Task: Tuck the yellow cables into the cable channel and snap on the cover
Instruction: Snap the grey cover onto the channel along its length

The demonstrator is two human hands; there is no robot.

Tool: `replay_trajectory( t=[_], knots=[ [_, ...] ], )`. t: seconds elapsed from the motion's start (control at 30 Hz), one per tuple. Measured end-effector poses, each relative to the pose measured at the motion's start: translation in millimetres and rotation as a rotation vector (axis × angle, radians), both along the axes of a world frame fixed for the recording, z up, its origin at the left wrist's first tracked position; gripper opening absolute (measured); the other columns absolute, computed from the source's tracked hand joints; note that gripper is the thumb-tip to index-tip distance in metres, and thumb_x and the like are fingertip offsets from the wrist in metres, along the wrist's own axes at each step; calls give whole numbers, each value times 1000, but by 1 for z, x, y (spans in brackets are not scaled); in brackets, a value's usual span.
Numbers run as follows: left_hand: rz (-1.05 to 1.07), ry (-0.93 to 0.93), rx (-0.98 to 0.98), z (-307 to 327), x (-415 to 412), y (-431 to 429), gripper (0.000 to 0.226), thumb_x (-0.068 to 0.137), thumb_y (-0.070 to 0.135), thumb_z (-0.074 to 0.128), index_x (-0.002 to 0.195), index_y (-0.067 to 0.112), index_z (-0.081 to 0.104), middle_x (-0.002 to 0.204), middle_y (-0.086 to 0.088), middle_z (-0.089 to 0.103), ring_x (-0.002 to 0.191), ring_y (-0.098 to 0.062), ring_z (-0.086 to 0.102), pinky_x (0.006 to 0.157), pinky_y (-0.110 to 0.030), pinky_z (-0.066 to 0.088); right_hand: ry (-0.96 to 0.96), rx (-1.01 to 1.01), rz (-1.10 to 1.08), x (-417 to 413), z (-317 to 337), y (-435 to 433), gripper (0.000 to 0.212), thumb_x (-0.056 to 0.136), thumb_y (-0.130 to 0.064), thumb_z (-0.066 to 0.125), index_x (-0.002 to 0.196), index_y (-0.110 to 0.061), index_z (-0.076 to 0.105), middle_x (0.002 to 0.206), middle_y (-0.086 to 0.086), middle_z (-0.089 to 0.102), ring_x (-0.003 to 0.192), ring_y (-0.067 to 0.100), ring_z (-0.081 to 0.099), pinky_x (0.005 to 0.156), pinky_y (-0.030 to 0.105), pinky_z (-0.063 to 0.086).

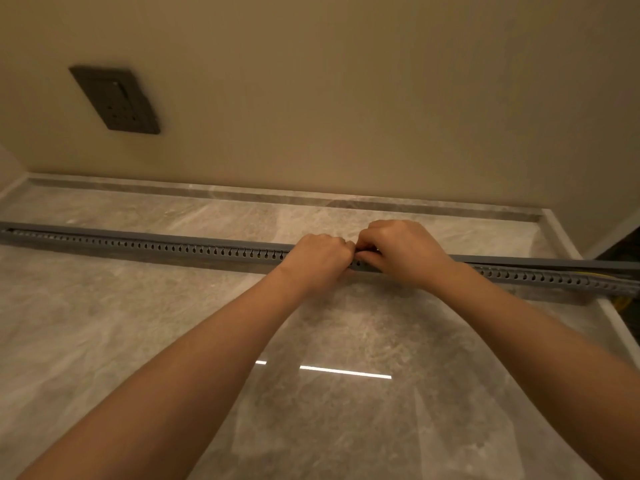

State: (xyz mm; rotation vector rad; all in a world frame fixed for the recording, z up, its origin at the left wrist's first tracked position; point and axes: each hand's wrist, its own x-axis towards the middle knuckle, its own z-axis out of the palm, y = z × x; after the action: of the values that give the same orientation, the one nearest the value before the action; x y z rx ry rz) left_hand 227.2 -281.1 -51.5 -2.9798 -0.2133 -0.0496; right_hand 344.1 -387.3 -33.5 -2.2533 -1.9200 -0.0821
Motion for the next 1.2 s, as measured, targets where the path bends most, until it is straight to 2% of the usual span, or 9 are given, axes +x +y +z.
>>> replay_trajectory(
  t=[0.17,0.23,0.3,0.43,0.57,0.7,0.9,1.1,1.2],
  knots=[
    [-47,-1,69,-3,-3,-2,17,94,15,40,106,7,50,101,-8,61,86,-25,60,60,-31,34,-161,6,69,-3,-1,0,23,92,-27,50,86,-9,63,82,7,64,73,26,59,55,31,35],
    [-74,10,87,-3,-3,-1,18,93,12,38,105,6,50,100,-9,61,84,-25,60,60,-31,34,-230,33,110,-7,-2,-3,18,87,-19,59,77,-4,63,72,12,63,62,31,59,50,30,31],
    [-98,13,97,-3,-3,0,18,93,12,39,105,5,51,99,-9,61,84,-25,60,60,-31,33,-207,103,120,-9,0,-6,16,80,-14,68,69,-2,63,63,13,62,53,30,58,46,28,31],
    [-106,19,88,-2,-3,1,16,92,14,41,103,6,50,97,-9,61,82,-25,59,58,-30,32,-139,70,71,0,-6,-11,32,93,-38,47,96,-12,65,89,5,64,81,24,58,58,31,39],
    [-106,20,89,-2,-1,2,18,94,23,43,99,7,50,94,-9,62,78,-25,59,58,-31,31,-192,45,78,5,-6,-24,46,86,-55,44,97,-14,64,88,2,62,81,22,57,52,28,32],
    [-104,23,77,-3,0,1,22,96,28,43,100,7,50,95,-9,63,81,-26,59,60,-30,32,-295,-24,23,0,-8,-28,36,88,-46,51,104,-15,60,97,2,61,89,21,56,55,29,29],
    [-95,34,58,-3,1,2,24,97,30,43,99,7,51,95,-9,63,82,-25,58,62,-29,32,-348,-115,-3,-7,-6,-21,17,90,-24,50,98,-11,55,95,6,61,86,24,57,56,30,27],
    [-49,27,-47,-1,0,2,31,96,36,41,101,8,52,99,-9,62,86,-26,58,64,-30,33,-302,-121,26,-1,-5,-19,24,89,-34,53,97,-11,56,93,5,62,83,24,57,58,29,28],
    [-4,-32,-67,0,0,-2,26,94,33,45,101,10,54,100,-7,61,88,-25,57,63,-31,33,-268,-123,33,3,-5,-18,24,87,-35,54,99,-14,58,93,3,63,84,24,58,60,28,29]
  ],
)
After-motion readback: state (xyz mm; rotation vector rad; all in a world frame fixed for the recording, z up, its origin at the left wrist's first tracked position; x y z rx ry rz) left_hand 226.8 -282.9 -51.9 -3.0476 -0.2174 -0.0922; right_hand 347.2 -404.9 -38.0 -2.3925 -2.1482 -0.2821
